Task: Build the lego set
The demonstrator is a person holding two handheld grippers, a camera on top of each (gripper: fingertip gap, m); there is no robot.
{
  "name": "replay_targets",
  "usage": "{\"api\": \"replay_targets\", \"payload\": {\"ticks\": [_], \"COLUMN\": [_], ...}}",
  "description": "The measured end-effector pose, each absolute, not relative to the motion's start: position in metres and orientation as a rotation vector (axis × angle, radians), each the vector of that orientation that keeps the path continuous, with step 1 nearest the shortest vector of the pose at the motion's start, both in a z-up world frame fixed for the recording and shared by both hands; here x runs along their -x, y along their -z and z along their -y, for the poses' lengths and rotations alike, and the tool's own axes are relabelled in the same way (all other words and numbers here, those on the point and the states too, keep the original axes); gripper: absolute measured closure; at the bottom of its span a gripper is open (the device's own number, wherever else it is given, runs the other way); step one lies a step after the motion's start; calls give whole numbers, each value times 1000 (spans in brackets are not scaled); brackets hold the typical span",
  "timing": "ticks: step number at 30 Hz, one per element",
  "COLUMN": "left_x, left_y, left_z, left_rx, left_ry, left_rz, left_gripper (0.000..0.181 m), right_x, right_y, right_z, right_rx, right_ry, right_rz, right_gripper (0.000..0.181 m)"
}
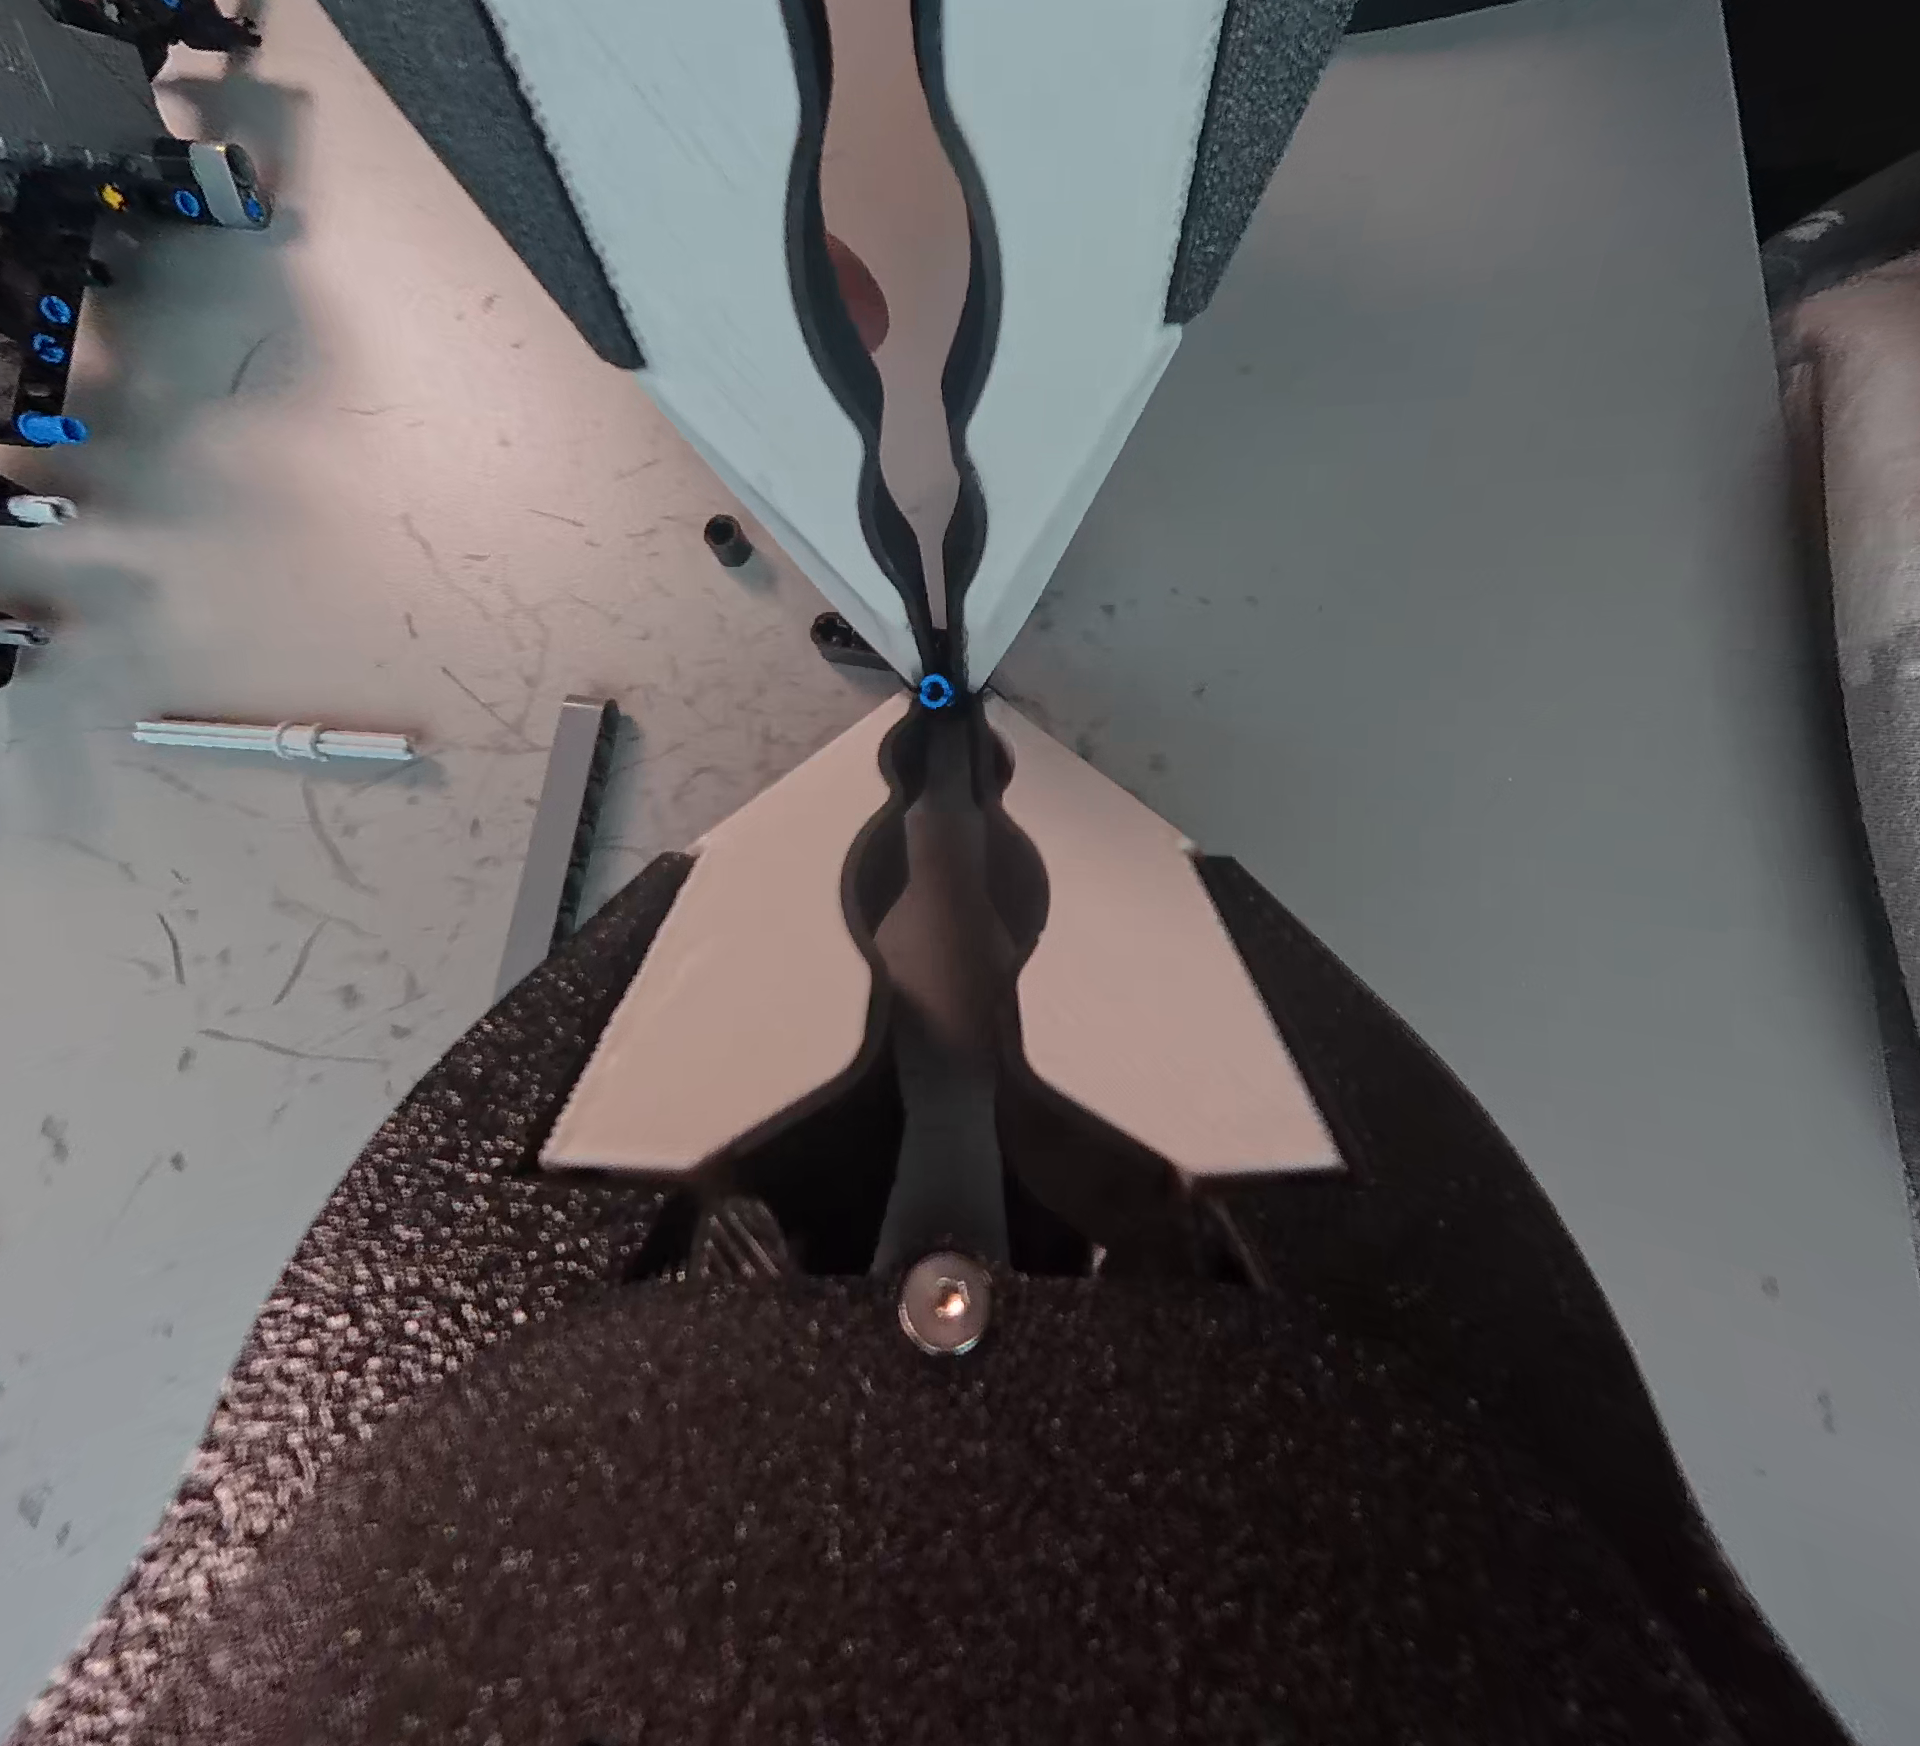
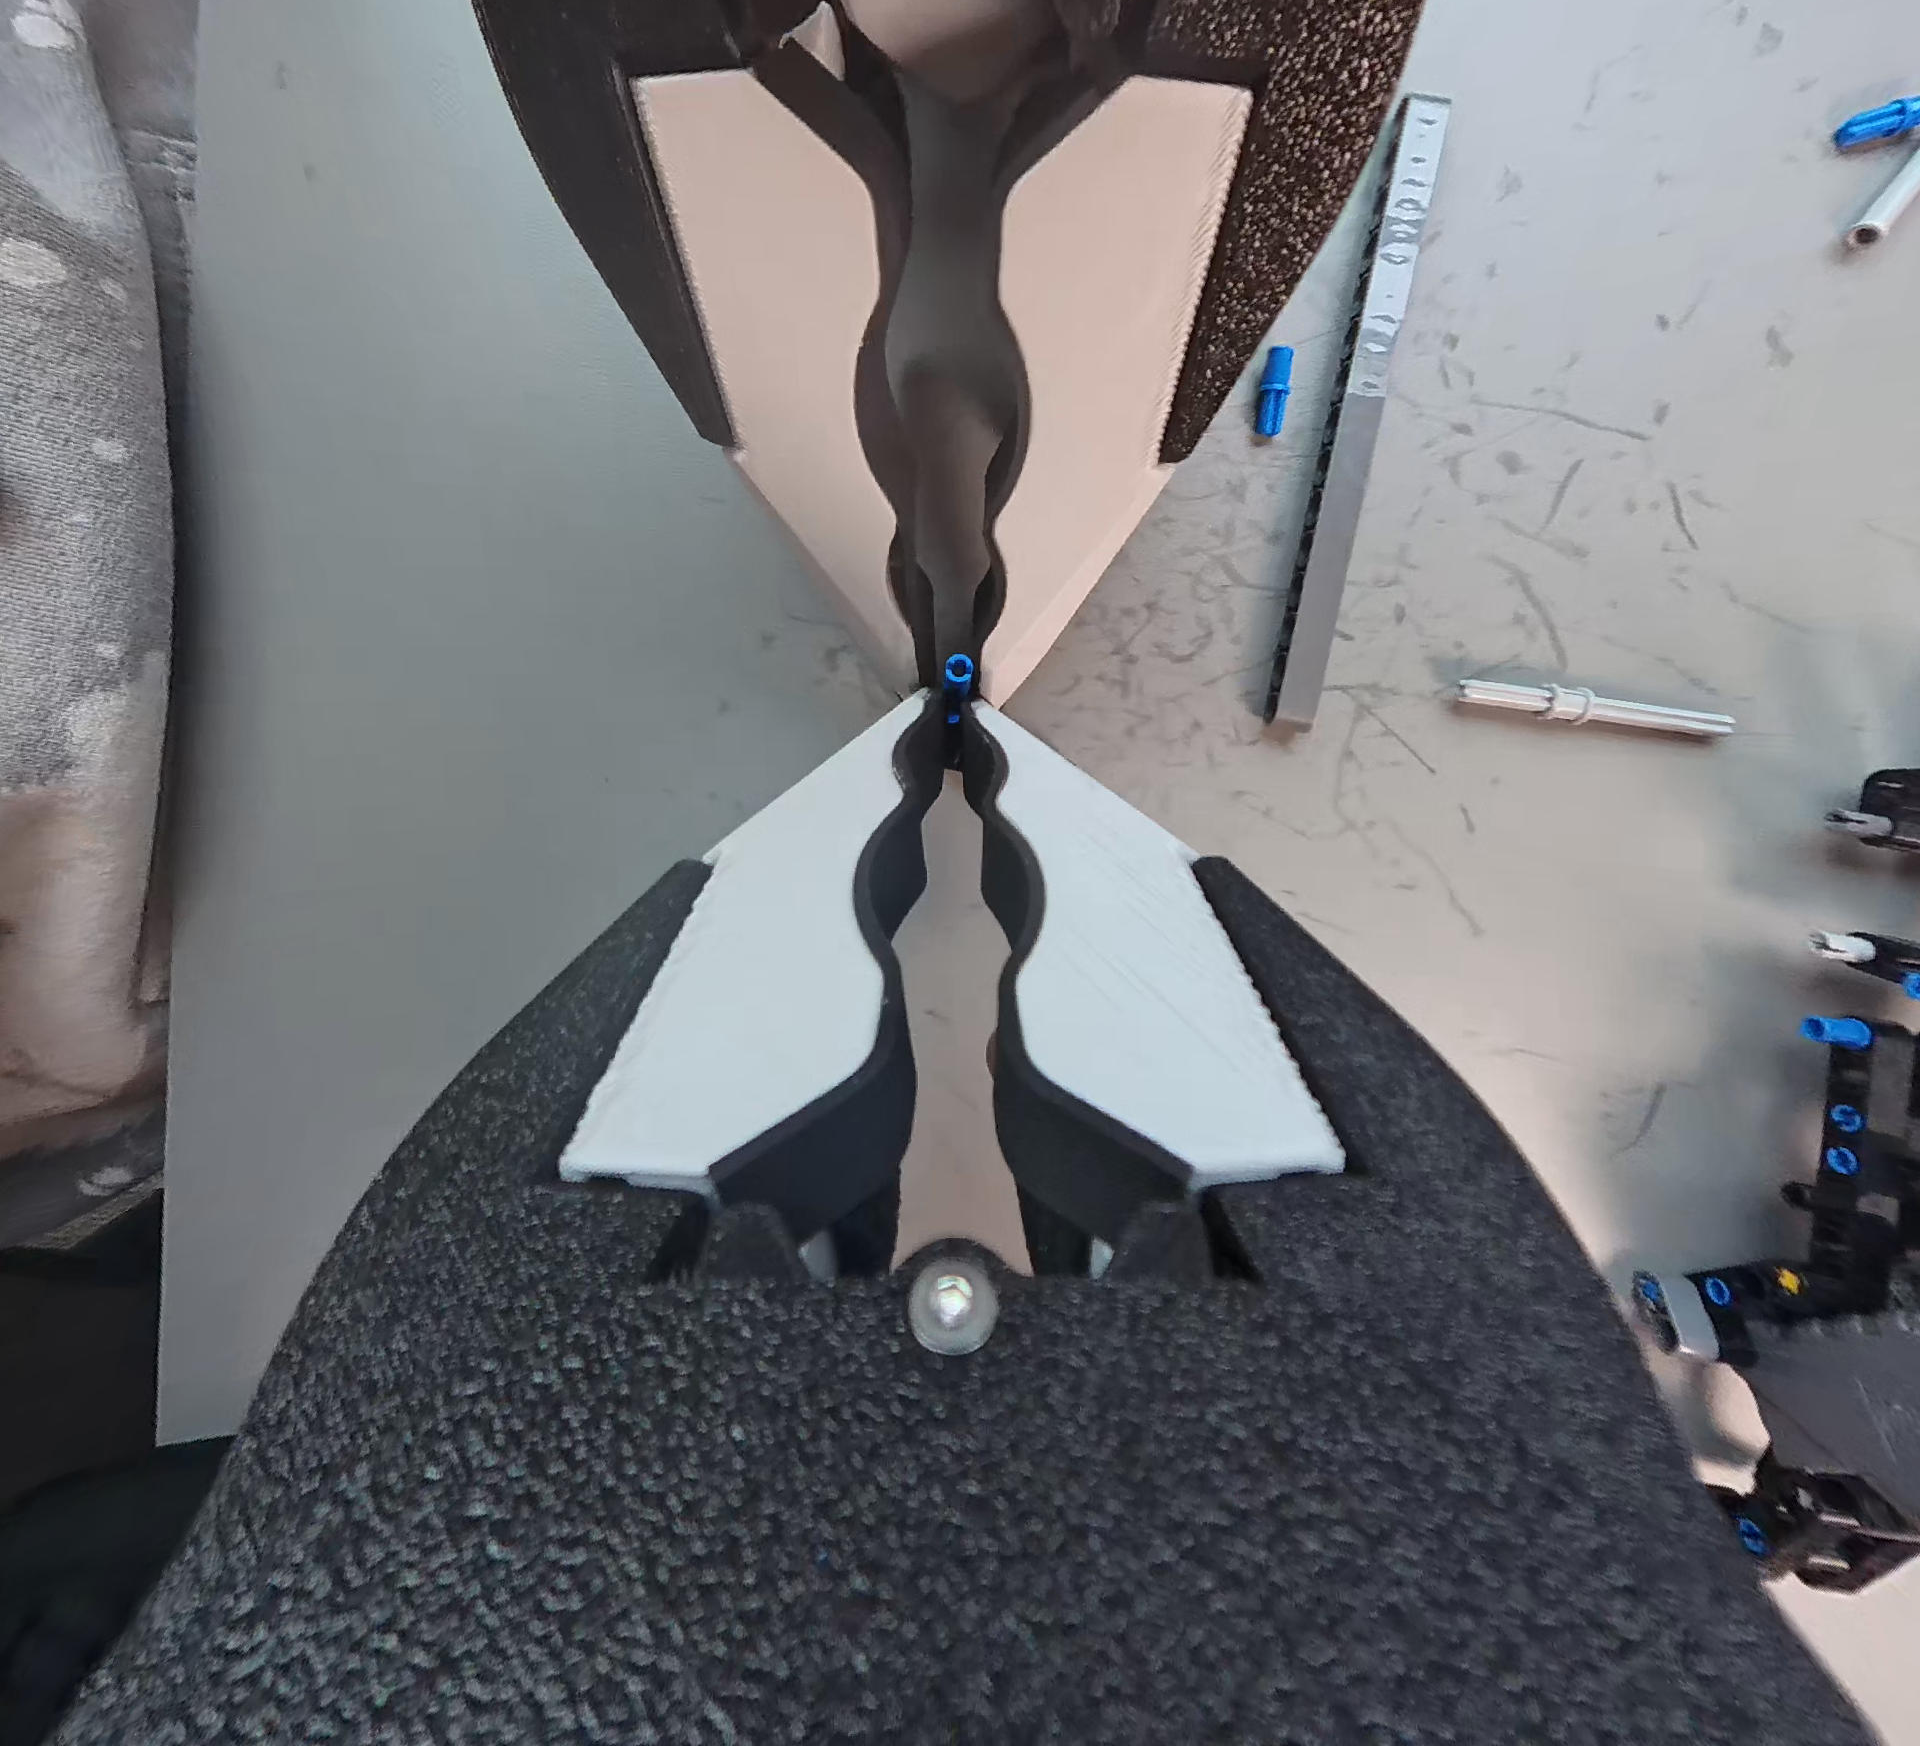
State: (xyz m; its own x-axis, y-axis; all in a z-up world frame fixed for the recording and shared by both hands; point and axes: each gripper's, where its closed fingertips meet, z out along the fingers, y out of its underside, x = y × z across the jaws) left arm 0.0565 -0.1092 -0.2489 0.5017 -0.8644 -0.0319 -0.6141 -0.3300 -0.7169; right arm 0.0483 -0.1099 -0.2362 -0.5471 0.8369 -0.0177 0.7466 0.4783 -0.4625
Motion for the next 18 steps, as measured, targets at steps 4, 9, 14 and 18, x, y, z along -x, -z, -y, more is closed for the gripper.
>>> {"api": "replay_targets", "payload": {"ticks": [4, 9, 14, 18], "left_x": [-56, -56, -56, -56], "left_y": [249, 249, 249, 249], "left_z": [109, 110, 109, 109], "left_rx": [2060, 2059, 2064, 2066], "left_ry": [463, 460, 468, 466], "left_rz": [-1211, -1211, -1207, -1206], "left_gripper": [171, 171, 171, 172], "right_x": [-49, -49, -48, -48], "right_y": [237, 237, 236, 232], "right_z": [110, 110, 110, 111], "right_rx": [1378, 1379, 1383, 1398], "right_ry": [-626, -675, -765, -825], "right_rz": [2517, 2465, 2357, 2318], "right_gripper": [179, 180, 178, 171]}}
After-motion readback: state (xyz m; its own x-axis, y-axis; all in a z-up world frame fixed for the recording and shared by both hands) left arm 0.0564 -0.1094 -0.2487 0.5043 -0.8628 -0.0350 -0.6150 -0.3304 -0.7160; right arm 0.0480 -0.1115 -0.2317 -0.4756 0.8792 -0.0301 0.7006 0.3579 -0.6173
